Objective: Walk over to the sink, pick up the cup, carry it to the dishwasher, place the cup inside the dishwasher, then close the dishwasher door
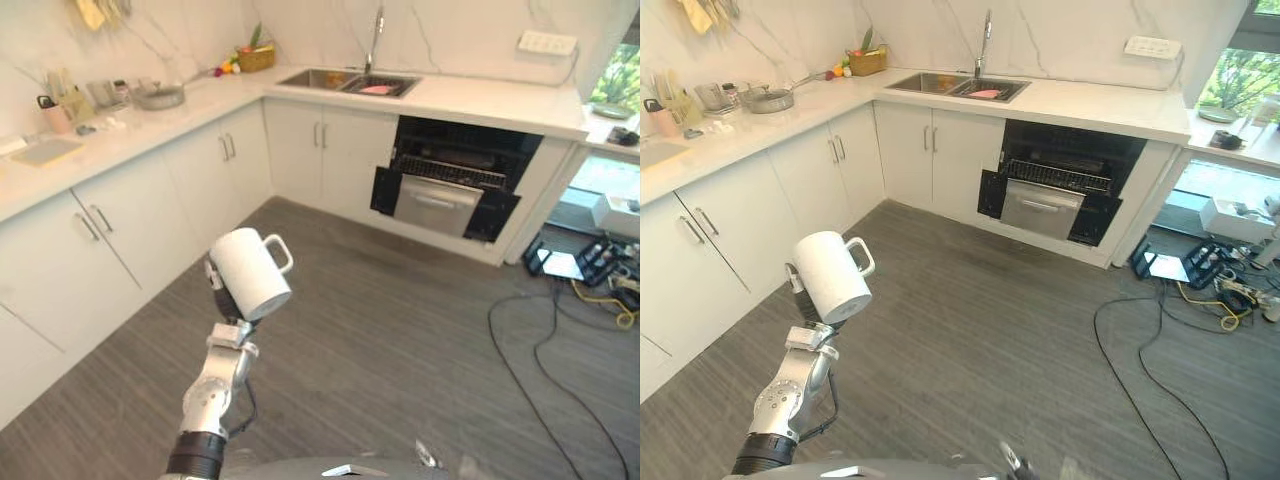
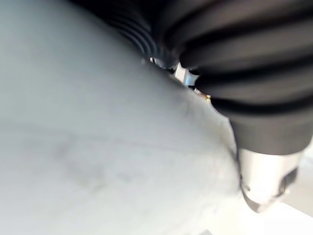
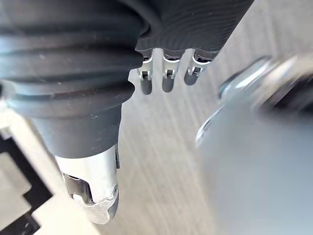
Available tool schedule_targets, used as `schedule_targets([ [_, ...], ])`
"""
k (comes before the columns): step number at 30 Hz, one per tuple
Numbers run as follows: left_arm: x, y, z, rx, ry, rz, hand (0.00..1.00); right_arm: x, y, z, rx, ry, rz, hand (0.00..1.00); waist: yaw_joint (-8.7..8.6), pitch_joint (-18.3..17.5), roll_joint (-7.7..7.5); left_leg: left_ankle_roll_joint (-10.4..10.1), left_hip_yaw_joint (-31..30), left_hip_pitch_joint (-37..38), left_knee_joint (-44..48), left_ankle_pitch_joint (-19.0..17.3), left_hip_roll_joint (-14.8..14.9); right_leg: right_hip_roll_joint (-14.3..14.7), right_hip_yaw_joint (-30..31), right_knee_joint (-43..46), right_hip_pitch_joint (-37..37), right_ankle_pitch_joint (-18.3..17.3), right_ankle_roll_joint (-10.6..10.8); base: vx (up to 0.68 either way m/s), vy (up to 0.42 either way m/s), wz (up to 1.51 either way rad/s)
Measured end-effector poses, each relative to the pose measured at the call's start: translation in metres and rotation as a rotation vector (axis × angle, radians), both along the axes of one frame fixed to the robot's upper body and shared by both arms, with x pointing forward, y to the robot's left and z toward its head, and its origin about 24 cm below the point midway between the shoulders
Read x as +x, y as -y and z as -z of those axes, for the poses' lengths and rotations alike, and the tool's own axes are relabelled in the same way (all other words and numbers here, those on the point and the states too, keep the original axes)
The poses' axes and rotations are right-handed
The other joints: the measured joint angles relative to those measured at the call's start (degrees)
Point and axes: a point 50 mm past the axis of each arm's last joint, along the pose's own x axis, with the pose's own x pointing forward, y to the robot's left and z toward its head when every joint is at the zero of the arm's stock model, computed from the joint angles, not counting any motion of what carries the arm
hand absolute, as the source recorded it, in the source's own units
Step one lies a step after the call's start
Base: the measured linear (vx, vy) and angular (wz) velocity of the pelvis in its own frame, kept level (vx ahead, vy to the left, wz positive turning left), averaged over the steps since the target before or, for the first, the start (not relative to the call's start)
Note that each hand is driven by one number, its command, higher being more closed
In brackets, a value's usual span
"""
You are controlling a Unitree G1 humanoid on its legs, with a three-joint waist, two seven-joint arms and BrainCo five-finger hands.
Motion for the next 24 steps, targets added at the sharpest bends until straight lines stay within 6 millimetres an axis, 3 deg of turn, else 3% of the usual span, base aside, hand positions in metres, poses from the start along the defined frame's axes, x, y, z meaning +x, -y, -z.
schedule_targets([
  [1,0.000,-0.002,-0.002,-0.004,0.005,-0.004,1.00,0.011,-0.001,-0.002,0.002,0.026,-0.013,0.00,0.48,0.1,-0.15,0.1,0.9,-0.6,-5.5,-1.1,-0.5,-0.1,1.0,-0.9,0.7,0.2,0.4,0.51,0.013,-0.78],
  [2,-0.001,-0.003,-0.001,-0.008,-0.003,-0.007,1.00,0.032,-0.005,-0.007,0.005,0.074,-0.039,0.00,1.00,0.2,-0.61,0.2,1.4,-1.2,-17.5,-1.6,-2.0,-0.9,2.8,-2.1,2.0,0.3,0.3,0.45,0.055,-0.77],
  [3,-0.004,-0.004,0.002,-0.005,-0.017,-0.012,1.00,0.048,-0.011,-0.011,0.007,0.110,-0.075,0.00,1.13,0.3,-1.31,-0.1,1.1,-1.3,-30.3,0.6,-3.4,-2.2,4.2,-2.5,3.4,-0.3,1.0,0.48,0.109,-0.71],
  [4,-0.006,-0.003,0.003,-0.006,-0.023,-0.008,1.00,0.054,-0.012,-0.013,0.004,0.123,-0.090,0.00,1.13,0.4,-1.61,-0.5,0.9,-1.6,-36.0,2.4,-3.9,-2.8,4.8,-2.9,4.2,-0.8,1.4,0.50,0.166,-0.48],
  [5,-0.007,0.001,0.004,-0.007,-0.027,0.008,1.00,0.061,-0.014,-0.015,-0.006,0.140,-0.112,0.00,1.00,0.4,-1.65,-2.2,-1.0,-4.3,-41.3,4.3,-3.8,-3.6,5.6,-3.4,5.4,-1.9,2.6,0.61,0.263,-0.29],
  [6,-0.006,0.001,0.004,-0.007,-0.028,0.012,1.00,0.061,-0.012,-0.015,-0.012,0.138,-0.107,0.00,0.71,0.5,-1.29,-3.1,-2.7,-7.4,-42.3,4.8,-3.0,-4.1,6.0,-4.1,7.2,-3.5,4.4,0.52,0.274,-0.21],
  [8,-0.002,0.001,0.011,-0.005,-0.062,0.019,1.00,0.049,-0.007,-0.009,-0.008,0.086,-0.079,0.00,0.58,0.8,-0.21,-2.3,-2.9,-7.2,-46.3,7.1,-3.0,-5.0,6.1,-4.1,11.7,-6.1,7.3,0.51,0.342,-0.11],
  [9,-0.001,-0.001,0.014,0.005,-0.072,0.021,1.00,0.043,-0.006,-0.006,-0.007,0.058,-0.072,0.00,0.63,0.7,-0.66,-2.1,-3.3,-7.0,-44.1,12.1,-3.4,-6.1,6.3,-3.5,12.8,-7.2,7.5,0.56,0.396,-0.29],
  [10,-0.002,-0.007,0.018,0.025,-0.087,0.018,1.00,0.036,-0.011,-0.001,0.017,0.017,-0.064,0.00,0.79,0.4,-2.45,-1.7,-3.2,-6.3,-40.5,14.2,-5.7,-8.9,7.1,-0.3,13.4,-7.9,7.9,0.53,0.391,-0.36],
  [12,0.000,-0.013,0.022,0.037,-0.109,0.015,1.00,0.018,-0.013,0.005,0.050,-0.041,0.003,0.00,0.45,-0.5,-4.77,2.6,-3.1,-4.4,-38.6,13.3,-10.3,-13.5,8.7,12.5,9.2,-4.5,6.9,0.66,0.471,-0.06],
  [13,0.005,-0.009,0.021,0.046,-0.103,0.041,1.00,0.005,-0.013,0.008,0.057,-0.070,0.037,0.00,-0.08,-0.1,-5.73,5.3,-2.8,-1.6,-38.9,11.3,-13.0,-15.7,8.9,20.8,7.1,0.9,7.7,0.58,0.397,0.28],
  [14,0.007,-0.008,0.021,0.064,-0.095,0.055,1.00,-0.001,-0.013,0.009,0.059,-0.081,0.050,0.00,-0.20,0.1,-6.21,6.0,-2.8,0.3,-39.6,10.6,-14.3,-16.9,8.9,25.0,5.7,4.8,8.4,0.55,0.355,0.32],
  [15,0.011,-0.002,0.020,0.093,-0.077,0.087,1.00,-0.009,-0.015,0.011,0.065,-0.095,0.079,0.00,-0.47,0.7,-6.42,6.8,-2.8,4.6,-42.2,9.5,-16.6,-19.1,9.0,36.4,1.5,9.5,9.3,0.49,0.286,0.11],
  [16,0.011,0.002,0.020,0.111,-0.075,0.106,1.00,-0.011,-0.015,0.011,0.040,-0.079,0.094,0.00,-1.07,1.1,-6.43,6.9,-2.8,9.2,-45.1,8.8,-17.9,-19.6,8.6,46.3,-3.0,7.8,7.4,0.53,0.297,0.01],
  [17,0.010,0.005,0.022,0.119,-0.082,0.121,1.00,-0.012,-0.012,0.010,0.022,-0.071,0.095,0.00,-1.75,1.6,-5.12,7.0,-2.8,12.3,-46.7,8.0,-18.0,-18.7,7.1,50.0,-5.8,5.6,5.9,0.39,0.218,-0.10],
  [19,0.010,0.011,0.025,0.132,-0.093,0.142,1.00,-0.007,-0.013,0.008,0.005,-0.043,0.085,0.00,-2.48,1.4,-4.96,7.3,-2.7,15.5,-49.6,7.2,-18.0,-16.1,4.4,51.6,-11.8,1.5,4.6,0.30,0.145,-0.14],
  [20,0.014,0.014,0.021,0.136,-0.077,0.157,1.00,-0.001,-0.021,0.006,0.018,-0.002,0.090,0.00,-3.18,1.2,-4.61,7.5,-2.4,17.5,-51.9,6.8,-18.1,-12.7,2.0,47.4,-18.7,-1.9,4.6,0.33,0.101,-0.06],
  [21,0.016,0.018,0.017,0.136,-0.061,0.171,1.00,0.000,-0.021,0.004,0.015,0.030,0.099,0.00,-3.71,1.5,-4.79,7.4,-2.5,18.6,-52.8,6.3,-18.1,-11.0,-0.1,40.4,-21.3,-2.7,4.5,0.36,0.071,0.06],
  [22,0.018,0.020,0.015,0.137,-0.051,0.182,1.00,0.004,-0.021,0.002,0.015,0.057,0.108,0.00,-3.95,1.8,-4.85,7.3,-2.5,19.3,-53.3,6.0,-18.1,-10.0,-1.5,34.2,-22.3,-2.5,4.4,0.41,0.013,0.16],
  [24,0.018,0.025,0.013,0.132,-0.041,0.207,1.00,-0.010,-0.025,0.003,0.014,0.051,0.132,0.00,-4.32,2.4,-5.10,7.0,-1.5,22.6,-52.9,3.1,-18.0,-6.7,-4.6,7.6,-21.9,5.1,4.8,0.50,-0.011,0.07],
])
